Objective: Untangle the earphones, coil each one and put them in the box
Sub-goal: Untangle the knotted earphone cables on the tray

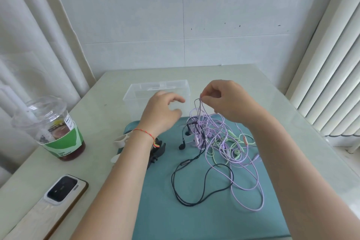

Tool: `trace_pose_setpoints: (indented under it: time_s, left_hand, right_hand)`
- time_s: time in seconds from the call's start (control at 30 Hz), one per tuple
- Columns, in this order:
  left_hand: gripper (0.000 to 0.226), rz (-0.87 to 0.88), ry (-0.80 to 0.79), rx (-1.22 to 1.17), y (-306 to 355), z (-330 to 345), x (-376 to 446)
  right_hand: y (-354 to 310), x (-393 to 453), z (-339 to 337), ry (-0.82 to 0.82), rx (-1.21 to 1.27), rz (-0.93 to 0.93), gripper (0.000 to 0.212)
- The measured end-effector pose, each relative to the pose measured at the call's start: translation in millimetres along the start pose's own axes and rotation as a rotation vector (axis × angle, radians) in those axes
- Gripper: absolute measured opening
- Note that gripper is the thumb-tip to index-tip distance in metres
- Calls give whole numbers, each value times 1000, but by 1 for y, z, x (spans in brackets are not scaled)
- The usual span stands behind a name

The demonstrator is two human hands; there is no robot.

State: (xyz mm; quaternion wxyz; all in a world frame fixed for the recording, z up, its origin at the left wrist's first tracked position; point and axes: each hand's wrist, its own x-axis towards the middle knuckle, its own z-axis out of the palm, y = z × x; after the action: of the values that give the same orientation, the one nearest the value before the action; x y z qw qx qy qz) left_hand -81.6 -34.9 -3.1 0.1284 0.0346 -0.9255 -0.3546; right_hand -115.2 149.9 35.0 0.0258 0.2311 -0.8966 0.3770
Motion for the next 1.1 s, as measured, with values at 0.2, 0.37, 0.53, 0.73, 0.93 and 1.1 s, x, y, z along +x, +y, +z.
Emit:
trace_pose_setpoints:
  time_s: [0.2,0.37,0.53,0.73,0.93,1.1]
  left_hand:
    - [6,33,-206,-532,12,8,-1]
    - [8,-43,-97,-551,6,9,0]
    - [10,-73,114,-841,12,0,-1]
    - [13,-125,116,-752,11,-6,0]
    - [11,-85,-154,-759,17,2,-4]
    - [8,-53,-186,-755,14,2,-4]
  right_hand:
    - [-5,1,4,73,151,-67,15]
    - [-4,3,4,211,304,-26,11]
    - [3,4,4,71,187,60,17]
    - [2,3,4,84,219,53,19]
    - [-7,-1,6,8,246,-27,16]
    - [-7,-1,6,22,200,-32,15]
